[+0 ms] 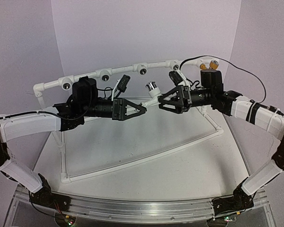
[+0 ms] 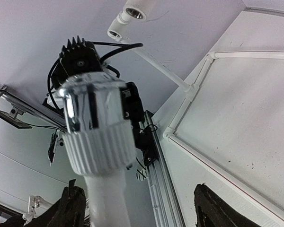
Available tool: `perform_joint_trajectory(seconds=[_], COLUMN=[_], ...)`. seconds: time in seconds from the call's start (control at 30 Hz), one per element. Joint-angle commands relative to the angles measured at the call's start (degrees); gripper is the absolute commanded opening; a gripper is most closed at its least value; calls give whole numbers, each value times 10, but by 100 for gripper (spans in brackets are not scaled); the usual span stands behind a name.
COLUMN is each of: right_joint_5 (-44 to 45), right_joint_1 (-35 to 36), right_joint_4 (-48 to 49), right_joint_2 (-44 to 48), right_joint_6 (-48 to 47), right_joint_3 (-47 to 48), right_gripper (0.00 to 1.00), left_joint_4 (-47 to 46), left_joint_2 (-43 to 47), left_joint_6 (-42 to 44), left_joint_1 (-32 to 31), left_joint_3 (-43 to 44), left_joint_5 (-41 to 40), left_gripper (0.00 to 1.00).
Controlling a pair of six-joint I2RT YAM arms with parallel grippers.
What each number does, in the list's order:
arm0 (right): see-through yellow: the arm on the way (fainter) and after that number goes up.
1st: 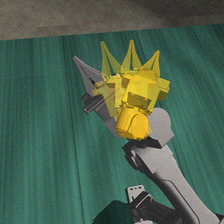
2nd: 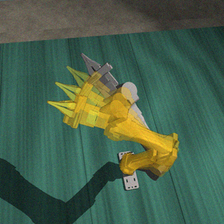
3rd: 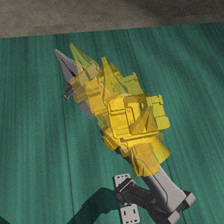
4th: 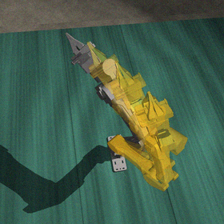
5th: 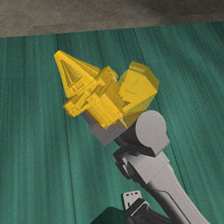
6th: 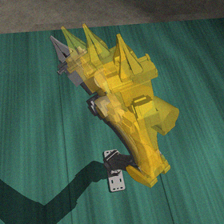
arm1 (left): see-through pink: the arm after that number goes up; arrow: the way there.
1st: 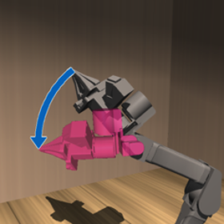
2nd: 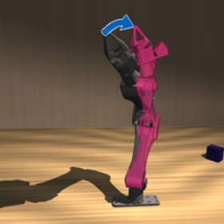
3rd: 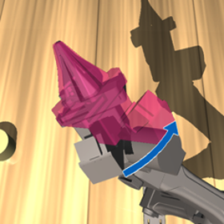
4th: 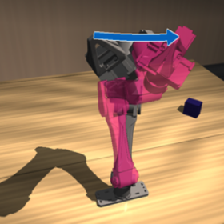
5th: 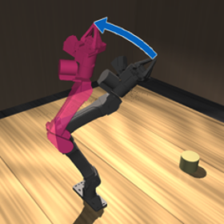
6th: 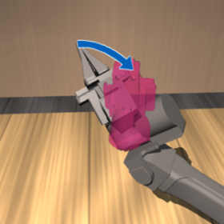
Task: Install the water faucets
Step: Pass from the right arm to the left, then pass from the left arm to the right
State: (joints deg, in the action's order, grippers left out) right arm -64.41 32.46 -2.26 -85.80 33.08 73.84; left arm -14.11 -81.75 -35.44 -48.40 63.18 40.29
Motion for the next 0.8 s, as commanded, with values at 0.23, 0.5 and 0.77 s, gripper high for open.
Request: perform_joint_trajectory(seconds=[0.23,0.5,0.77], right_joint_5=[-109,-133,-134], right_joint_1=[8,15,19], right_joint_4=[17,16,16], right_joint_2=[-30,-72,-76], right_joint_6=[-29,-37,-42], right_joint_3=[53,97,110], right_gripper=[72,56,50], left_joint_4=[-49,-49,-49], left_joint_2=[7,-1,-6], left_joint_6=[7,2,1], left_joint_1=[2,2,2], left_joint_3=[10,7,6], left_joint_5=[16,28,34], left_gripper=[0,0,0])
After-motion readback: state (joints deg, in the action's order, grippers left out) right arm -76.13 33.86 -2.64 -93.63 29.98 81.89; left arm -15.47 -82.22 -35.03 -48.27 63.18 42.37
